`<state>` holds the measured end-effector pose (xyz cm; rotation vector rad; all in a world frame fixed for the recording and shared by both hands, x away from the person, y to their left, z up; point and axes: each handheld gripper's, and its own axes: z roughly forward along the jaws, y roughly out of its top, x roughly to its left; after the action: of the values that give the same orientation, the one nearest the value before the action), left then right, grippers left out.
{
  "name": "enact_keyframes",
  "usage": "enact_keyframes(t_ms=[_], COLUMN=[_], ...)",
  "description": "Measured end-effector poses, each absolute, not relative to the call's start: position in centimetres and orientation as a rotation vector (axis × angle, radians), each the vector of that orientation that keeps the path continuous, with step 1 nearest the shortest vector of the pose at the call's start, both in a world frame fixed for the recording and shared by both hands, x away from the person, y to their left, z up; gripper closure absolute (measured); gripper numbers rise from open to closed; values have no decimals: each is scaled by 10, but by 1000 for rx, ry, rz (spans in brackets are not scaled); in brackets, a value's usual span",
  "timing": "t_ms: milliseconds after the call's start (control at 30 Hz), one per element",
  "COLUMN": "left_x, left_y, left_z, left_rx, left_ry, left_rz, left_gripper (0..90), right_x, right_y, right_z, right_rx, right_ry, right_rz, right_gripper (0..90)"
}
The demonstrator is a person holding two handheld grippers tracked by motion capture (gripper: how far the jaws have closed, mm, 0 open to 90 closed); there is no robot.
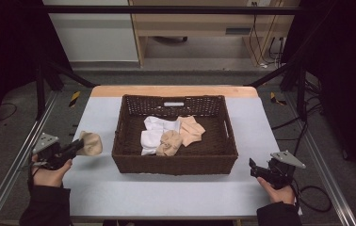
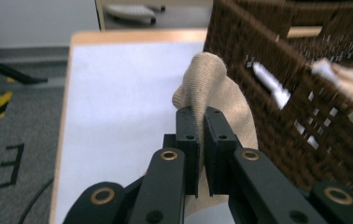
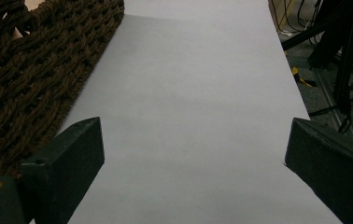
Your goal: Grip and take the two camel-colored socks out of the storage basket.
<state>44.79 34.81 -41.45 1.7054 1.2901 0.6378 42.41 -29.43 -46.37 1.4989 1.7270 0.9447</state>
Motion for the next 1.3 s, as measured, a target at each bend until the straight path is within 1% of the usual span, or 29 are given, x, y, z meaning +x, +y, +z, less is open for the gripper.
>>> enact_keyframes(t_ms=[133,467,533,567,600,633,667,700,767,867,1067,1300], left_x=[454,458,459,459,459,459,459,459,459,456,450,442], left_y=[341,339,340,340,340,341,341,342,342,343,342,334], left_z=[-432,-444,-446,-447,-448,-447,-447,-446,-443,-434,-413,-392], left_rx=[1789,1856,1870,1876,1877,1860,1860,1849,1824,1783,1697,1625], left_ry=[1311,1343,1356,1363,1366,1375,1375,1376,1378,1373,1325,1250], left_rz=[600,561,560,561,556,567,567,570,575,594,626,661], left_gripper=[849,836,798,734,734,668,640,640,573,519,479,471], right_x=[424,424,424,424,424,424,424,424,424,424,425,425], right_y=[-295,-294,-294,-294,-294,-294,-294,-294,-294,-295,-295,-296], right_z=[-464,-464,-464,-464,-464,-464,-464,-464,-464,-464,-464,-464], right_rx=[1502,1506,1507,1508,1508,1508,1508,1508,1507,1508,1511,1508], right_ry=[1725,1730,1730,1730,1730,1731,1731,1730,1731,1729,1725,1723], right_rz=[945,936,935,936,936,936,936,936,936,937,940,941], right_gripper=[50,50,50,50,50,50,50,50,50,50,50,50])
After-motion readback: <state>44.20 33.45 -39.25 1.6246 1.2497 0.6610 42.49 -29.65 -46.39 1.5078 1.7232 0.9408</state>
